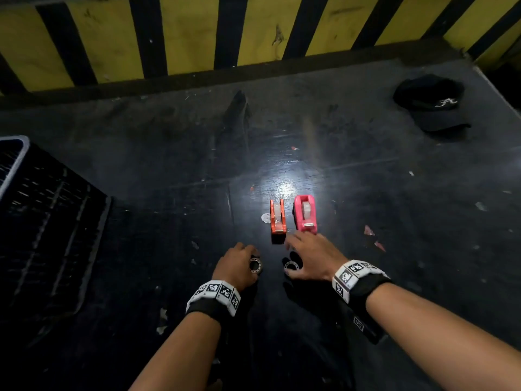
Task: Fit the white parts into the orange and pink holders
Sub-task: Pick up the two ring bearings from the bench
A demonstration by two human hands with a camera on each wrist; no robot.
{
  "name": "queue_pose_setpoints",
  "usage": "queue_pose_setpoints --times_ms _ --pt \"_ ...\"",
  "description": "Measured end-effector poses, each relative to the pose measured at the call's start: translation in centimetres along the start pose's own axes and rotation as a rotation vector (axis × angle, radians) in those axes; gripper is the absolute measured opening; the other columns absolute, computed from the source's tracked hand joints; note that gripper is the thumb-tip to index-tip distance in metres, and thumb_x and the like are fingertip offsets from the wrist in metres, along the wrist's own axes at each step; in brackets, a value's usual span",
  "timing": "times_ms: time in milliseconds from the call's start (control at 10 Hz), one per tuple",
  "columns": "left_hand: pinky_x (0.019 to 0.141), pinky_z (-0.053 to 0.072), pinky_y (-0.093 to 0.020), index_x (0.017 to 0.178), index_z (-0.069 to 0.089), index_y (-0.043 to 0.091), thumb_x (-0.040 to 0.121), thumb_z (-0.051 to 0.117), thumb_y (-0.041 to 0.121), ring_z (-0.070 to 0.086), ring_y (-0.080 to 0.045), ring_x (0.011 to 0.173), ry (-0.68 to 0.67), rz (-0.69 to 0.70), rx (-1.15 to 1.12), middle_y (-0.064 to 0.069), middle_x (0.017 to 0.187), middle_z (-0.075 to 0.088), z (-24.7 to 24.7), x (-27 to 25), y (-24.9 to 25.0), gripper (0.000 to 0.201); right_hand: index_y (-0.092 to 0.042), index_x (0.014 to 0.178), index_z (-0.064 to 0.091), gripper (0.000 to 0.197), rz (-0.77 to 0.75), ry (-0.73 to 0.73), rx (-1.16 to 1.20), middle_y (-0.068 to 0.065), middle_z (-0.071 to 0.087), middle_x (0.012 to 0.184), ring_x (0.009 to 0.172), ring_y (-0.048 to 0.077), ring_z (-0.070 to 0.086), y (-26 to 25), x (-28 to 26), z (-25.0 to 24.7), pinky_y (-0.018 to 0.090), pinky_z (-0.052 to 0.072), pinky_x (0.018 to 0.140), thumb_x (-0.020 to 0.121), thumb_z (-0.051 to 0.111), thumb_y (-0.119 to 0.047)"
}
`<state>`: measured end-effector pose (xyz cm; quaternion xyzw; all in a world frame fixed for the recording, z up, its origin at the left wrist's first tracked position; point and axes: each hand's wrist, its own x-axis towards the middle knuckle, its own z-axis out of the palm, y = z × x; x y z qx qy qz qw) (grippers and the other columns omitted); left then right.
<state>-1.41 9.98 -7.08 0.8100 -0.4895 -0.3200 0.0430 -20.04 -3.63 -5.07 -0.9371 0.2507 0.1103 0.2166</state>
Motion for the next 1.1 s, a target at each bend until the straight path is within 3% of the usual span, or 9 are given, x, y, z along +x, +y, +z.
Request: queue_pose_setpoints --times_ms 100,200,400,500,700,1100 --pt "0.094 0.056 -0.042 0.122 0.064 0.023 0.084 0.072 0.032 0.064 -0.032 0.112 0.036 0.016 0.01 -0.009 0.122 0.061 0.8 -0.6 -0.2 0.04 -0.022 0.12 0.053 0.056 0.02 -0.097 -0.023 0.001 0.059 0.124 0.114 0.026 0.059 -0.1 -0.7 1.8 0.043 0.048 0.094 0.076 0.073 -0.052" --pt "0.092 0.055 -0.04 0.123 0.064 0.024 0.085 0.071 0.034 0.064 -0.03 0.113 0.041 0.027 0.007 -0.007 0.122 0.062 1.0 -1.3 -0.8 0.04 -0.018 0.12 0.055 0.044 0.027 -0.107 -0.006 0.006 0.057 0.123 0.113 0.029 0.061 -0.4 -1.1 2.5 0.043 0.05 0.09 0.084 0.071 -0.039" --pt "0.09 0.057 -0.042 0.114 0.067 0.022 0.077 0.071 0.033 0.066 -0.03 0.106 0.14 0.011 -0.057 -0.007 0.113 0.063 -3.0 -0.9 -1.8 0.038 -0.017 0.116 0.06 0.036 -0.069 -0.003 0.037 0.004 0.063 0.117 0.101 0.028 0.067 -2.7 2.2 -1.2 0.041 0.056 0.08 0.084 0.071 -0.03" --pt "0.092 0.056 -0.043 0.117 0.067 0.02 0.076 0.075 0.032 0.065 -0.033 0.108 0.197 -0.006 -0.061 -0.01 0.116 0.063 -5.8 0.5 -2.0 0.044 -0.019 0.122 0.06 0.041 -0.1 0.05 -0.018 0.004 0.064 0.121 0.108 0.029 0.065 -4.1 5.6 -3.9 0.045 0.055 0.088 0.084 0.073 -0.03" --pt "0.093 0.056 -0.047 0.116 0.066 0.021 0.081 0.071 0.038 0.065 -0.035 0.111 0.249 -0.044 -0.061 -0.011 0.119 0.065 -8.2 3.4 -2.9 0.039 -0.026 0.127 0.059 0.043 -0.048 0.028 -0.164 -0.001 0.066 0.128 0.121 0.027 0.059 -4.9 11.2 -6.2 0.047 0.041 0.104 0.087 0.07 -0.039" --pt "0.093 0.055 -0.049 0.12 0.063 0.026 0.081 0.073 0.042 0.063 -0.033 0.115 0.217 -0.1 -0.056 -0.007 0.123 0.064 -6.9 6.4 -4.7 0.043 -0.021 0.132 0.058 0.056 -0.038 -0.05 -0.287 0.005 0.055 0.132 0.125 0.028 0.05 -4.4 14.4 -3.2 0.047 0.037 0.104 0.083 0.072 -0.043"
